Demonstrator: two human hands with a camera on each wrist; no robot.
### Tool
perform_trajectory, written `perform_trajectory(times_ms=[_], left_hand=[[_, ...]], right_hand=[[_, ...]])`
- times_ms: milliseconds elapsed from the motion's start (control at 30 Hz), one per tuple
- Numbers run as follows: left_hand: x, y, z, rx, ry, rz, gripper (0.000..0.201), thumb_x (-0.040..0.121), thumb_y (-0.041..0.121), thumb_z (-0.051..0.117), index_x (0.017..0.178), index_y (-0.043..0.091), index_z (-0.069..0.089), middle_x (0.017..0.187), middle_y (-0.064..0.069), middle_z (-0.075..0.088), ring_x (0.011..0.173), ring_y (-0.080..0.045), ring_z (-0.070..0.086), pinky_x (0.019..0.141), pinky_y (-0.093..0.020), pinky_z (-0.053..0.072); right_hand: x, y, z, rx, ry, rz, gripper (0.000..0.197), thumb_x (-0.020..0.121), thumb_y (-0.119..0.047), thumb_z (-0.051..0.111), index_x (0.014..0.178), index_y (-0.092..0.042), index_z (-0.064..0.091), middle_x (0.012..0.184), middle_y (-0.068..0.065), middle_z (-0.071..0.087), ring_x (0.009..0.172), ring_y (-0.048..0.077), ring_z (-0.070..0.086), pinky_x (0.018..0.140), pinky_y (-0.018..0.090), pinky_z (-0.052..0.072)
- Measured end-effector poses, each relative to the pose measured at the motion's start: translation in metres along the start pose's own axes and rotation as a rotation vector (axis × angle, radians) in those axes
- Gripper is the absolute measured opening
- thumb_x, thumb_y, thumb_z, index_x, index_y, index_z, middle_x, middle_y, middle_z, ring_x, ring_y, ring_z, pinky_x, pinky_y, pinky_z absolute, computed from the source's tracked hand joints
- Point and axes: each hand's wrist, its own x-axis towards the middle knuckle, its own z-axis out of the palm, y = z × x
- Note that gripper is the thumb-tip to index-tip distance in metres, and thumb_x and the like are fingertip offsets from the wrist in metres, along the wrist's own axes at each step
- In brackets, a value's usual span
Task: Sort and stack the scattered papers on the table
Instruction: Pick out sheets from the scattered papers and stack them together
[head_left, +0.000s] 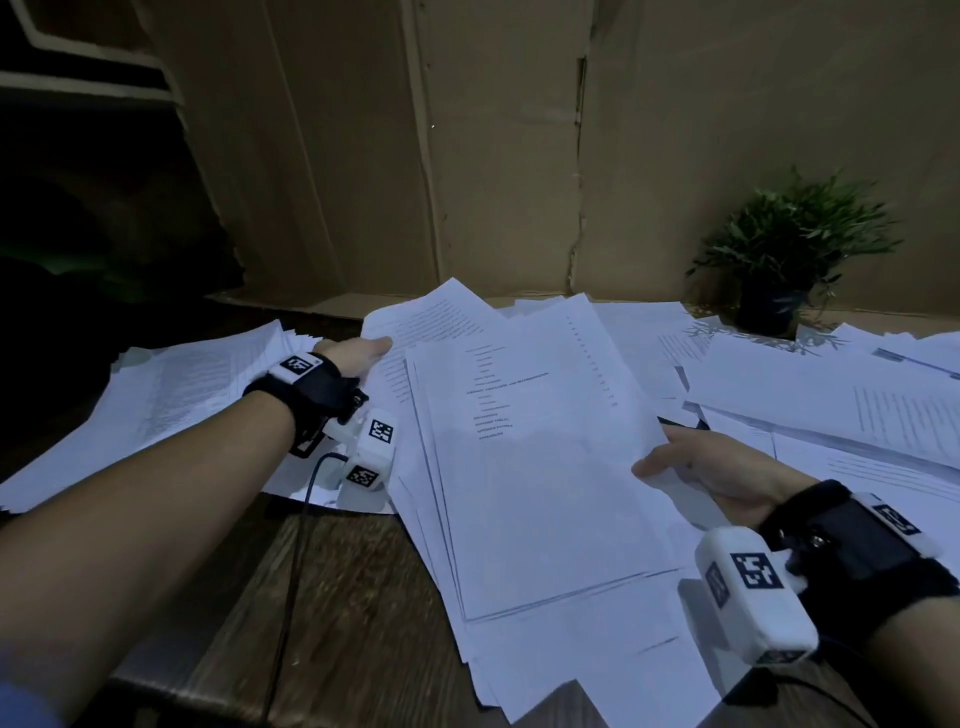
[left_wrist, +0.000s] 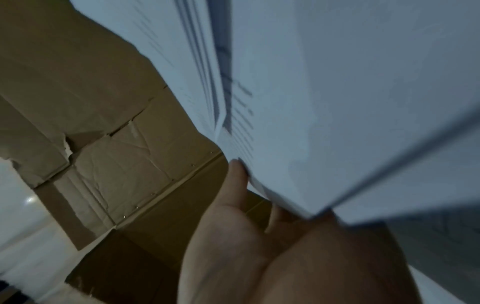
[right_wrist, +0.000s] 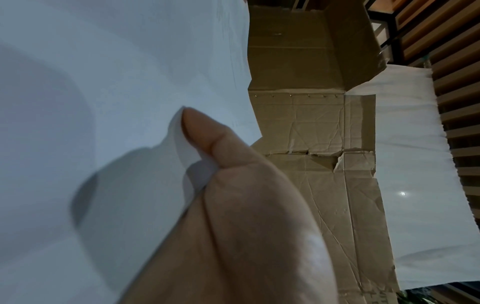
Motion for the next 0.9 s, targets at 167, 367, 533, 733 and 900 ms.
perform_trajectory(times_ms=[167,367,533,733,900], left_hand=[[0.012,-0.004,-0.013,-0.250,-0.092,0.066,0.037,0.088,0.020,0.073,0.119,0.001,0.066,0.117,-0.018,0.068,0.072,-0.022,0.069,0.059,-0.028,0.056],[0.008,-0.005,-0.018,-0.112,-0.042,0.260,0.018,0.090,-0.005,0.059,0.103,0.006,0.061,0.102,-0.017,0.070,0.071,-0.025,0.071,0.064,-0.037,0.061],[-0.001,0.018,-0.056,-0.176,0.689,0.363,0.037,0.097,0.006,0.036,0.133,0.010,0.043,0.131,-0.015,0.057,0.116,-0.030,0.057,0.098,-0.038,0.043],[-0.034,0.063,-0.065,-0.301,0.190,0.515,0.030,0.099,-0.001,0.036,0.125,0.003,0.051,0.099,-0.008,0.064,0.086,-0.018,0.064,0.073,-0.025,0.057],[-0.071,0.082,-0.035,-0.459,-0.413,0.288,0.023,0.103,0.010,0.036,0.103,0.004,0.058,0.073,-0.002,0.065,0.057,-0.008,0.064,0.056,-0.019,0.054]], right_hand=[[0.002,0.001,0.002,0.013,0.056,-0.021,0.065,0.055,-0.018,0.077,0.113,0.004,0.060,0.120,0.020,0.069,0.102,0.033,0.063,0.095,0.043,0.043],[0.003,0.002,0.002,0.030,0.104,-0.041,0.018,0.092,0.000,0.057,0.108,0.000,0.064,0.104,0.012,0.069,0.096,0.028,0.061,0.088,0.033,0.043],[0.009,0.004,0.003,0.078,0.157,-0.025,0.014,0.094,0.002,0.056,0.083,-0.007,0.055,0.087,0.008,0.062,0.082,0.025,0.056,0.077,0.030,0.043],[0.010,0.006,0.004,0.120,0.101,-0.030,0.015,0.095,0.005,0.052,0.087,-0.005,0.058,0.091,0.009,0.066,0.079,0.024,0.062,0.068,0.027,0.052],[0.005,0.001,0.007,0.173,0.052,-0.031,0.020,0.097,0.008,0.045,0.090,-0.001,0.060,0.069,0.000,0.072,0.057,0.010,0.068,0.048,0.017,0.050]])
